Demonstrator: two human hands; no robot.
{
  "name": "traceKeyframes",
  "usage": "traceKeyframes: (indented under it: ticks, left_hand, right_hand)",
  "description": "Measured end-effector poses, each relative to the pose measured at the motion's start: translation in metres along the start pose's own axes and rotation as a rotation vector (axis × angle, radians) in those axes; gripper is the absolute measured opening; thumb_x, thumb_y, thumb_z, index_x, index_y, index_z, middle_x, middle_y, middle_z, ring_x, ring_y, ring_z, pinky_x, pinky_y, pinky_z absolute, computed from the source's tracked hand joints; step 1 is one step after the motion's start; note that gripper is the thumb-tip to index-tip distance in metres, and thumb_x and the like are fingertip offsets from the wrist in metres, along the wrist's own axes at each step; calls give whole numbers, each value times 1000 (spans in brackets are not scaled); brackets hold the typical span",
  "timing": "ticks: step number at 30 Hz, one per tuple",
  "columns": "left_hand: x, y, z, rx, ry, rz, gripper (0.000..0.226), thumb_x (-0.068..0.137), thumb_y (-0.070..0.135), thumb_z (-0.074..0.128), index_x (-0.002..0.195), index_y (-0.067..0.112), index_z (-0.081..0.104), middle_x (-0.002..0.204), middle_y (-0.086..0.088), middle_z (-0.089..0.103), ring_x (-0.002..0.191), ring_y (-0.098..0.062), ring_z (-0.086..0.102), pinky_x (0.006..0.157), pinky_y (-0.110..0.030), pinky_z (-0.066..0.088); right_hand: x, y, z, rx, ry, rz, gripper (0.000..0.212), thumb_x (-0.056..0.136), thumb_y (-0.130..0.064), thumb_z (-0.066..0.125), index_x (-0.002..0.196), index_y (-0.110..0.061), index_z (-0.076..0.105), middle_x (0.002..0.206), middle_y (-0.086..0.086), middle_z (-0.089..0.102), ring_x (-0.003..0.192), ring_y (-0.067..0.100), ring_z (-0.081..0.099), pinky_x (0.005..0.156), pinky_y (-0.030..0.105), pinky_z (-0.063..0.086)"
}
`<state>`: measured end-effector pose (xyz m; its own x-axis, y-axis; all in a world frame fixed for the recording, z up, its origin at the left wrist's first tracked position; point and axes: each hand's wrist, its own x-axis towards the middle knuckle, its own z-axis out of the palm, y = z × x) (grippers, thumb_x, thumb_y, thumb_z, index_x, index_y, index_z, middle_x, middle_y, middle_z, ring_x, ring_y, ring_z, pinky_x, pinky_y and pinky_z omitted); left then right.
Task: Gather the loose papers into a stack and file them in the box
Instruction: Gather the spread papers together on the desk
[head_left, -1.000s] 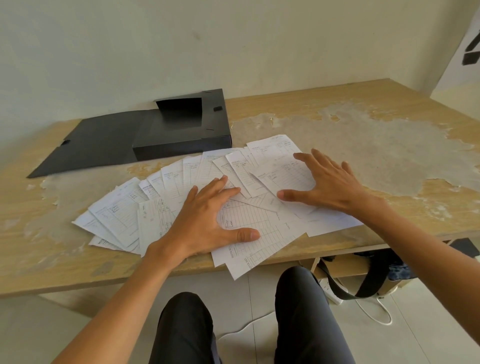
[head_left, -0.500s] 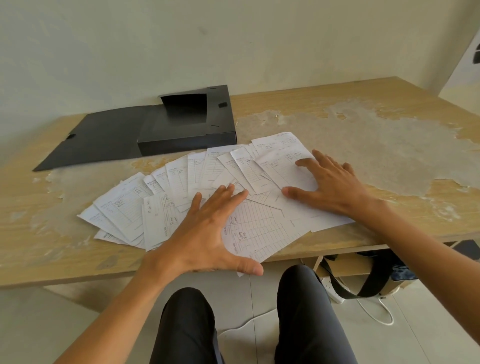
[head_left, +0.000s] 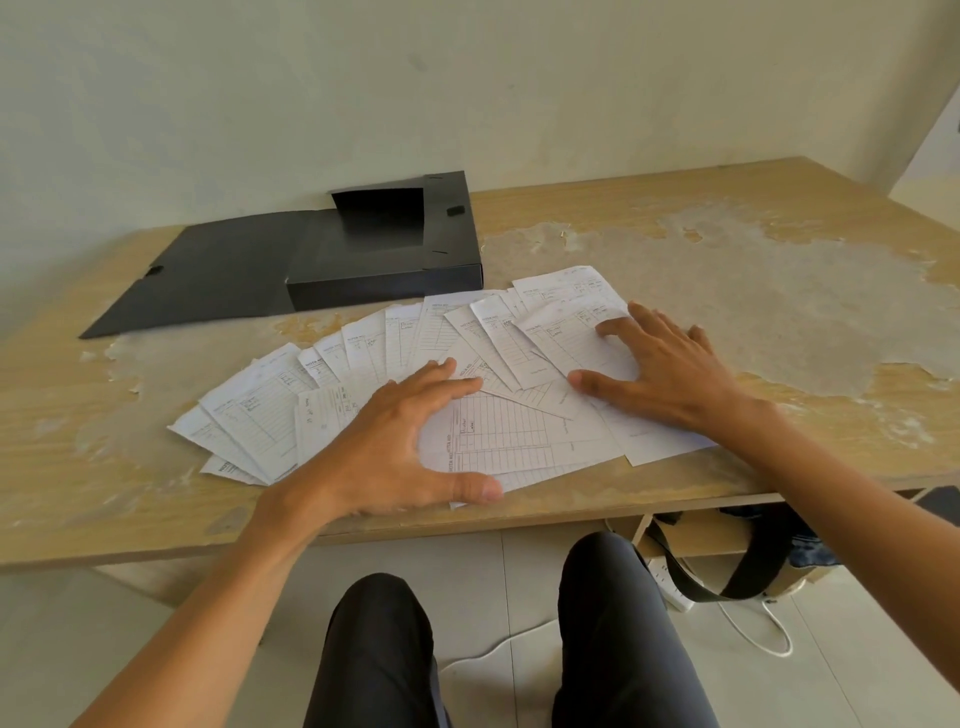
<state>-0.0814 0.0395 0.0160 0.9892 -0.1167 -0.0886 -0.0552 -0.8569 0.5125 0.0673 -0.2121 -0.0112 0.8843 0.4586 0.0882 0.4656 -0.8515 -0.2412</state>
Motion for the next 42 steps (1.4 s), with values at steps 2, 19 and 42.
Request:
traceKeyframes:
  ticks: [2,19,42]
  left_hand:
    - [-3,3,6,53,-39,29,106,56,74,65,145,45,14,149,28,0,132,12,-11,113,-33,-8]
    - [9,-10,10,91,461,-46,74,79,50,66,143,26,36,151,4,36,138,-17,31,111,-38,25]
    - [16,-14,12,76,454,-160,67,73,62,64,128,24,54,131,4,57,124,-17,46,102,-38,35]
  right_hand:
    - [0,2,0,23,9,-3,98,60,-93,22,137,-34,35,158,5,21,143,26,24,113,57,12]
    - [2,-12,-4,19,28,13,95,65,-85,31,141,-29,33,158,9,18,144,28,23,115,54,9]
    - [27,-20,1,61,-22,-171,98,64,-89,39,140,-27,33,149,0,39,138,22,36,116,54,-7]
